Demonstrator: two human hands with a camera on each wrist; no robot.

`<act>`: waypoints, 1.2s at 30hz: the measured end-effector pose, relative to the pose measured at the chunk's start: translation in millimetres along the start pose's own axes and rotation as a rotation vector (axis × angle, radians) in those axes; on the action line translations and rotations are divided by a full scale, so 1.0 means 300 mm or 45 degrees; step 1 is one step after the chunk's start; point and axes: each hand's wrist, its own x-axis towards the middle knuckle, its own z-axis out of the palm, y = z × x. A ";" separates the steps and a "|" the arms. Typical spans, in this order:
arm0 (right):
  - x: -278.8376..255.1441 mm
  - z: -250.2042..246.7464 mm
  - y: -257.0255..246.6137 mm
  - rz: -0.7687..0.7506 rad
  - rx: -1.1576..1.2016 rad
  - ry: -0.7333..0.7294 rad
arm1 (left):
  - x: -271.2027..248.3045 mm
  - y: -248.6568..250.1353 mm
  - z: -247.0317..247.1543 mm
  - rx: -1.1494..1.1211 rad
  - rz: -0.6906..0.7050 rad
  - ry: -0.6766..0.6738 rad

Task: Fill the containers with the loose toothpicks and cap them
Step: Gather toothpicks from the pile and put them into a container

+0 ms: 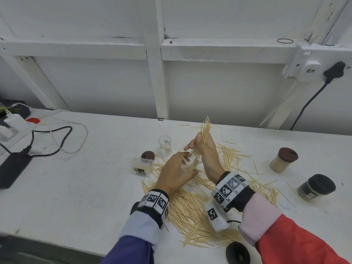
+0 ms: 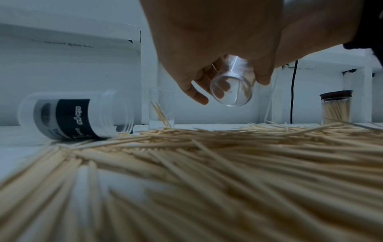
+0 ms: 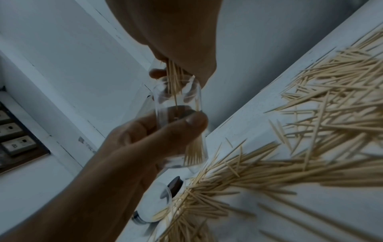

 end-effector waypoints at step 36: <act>-0.043 -0.076 0.028 0.136 -0.081 -0.266 | -0.005 -0.004 -0.008 0.057 0.135 0.071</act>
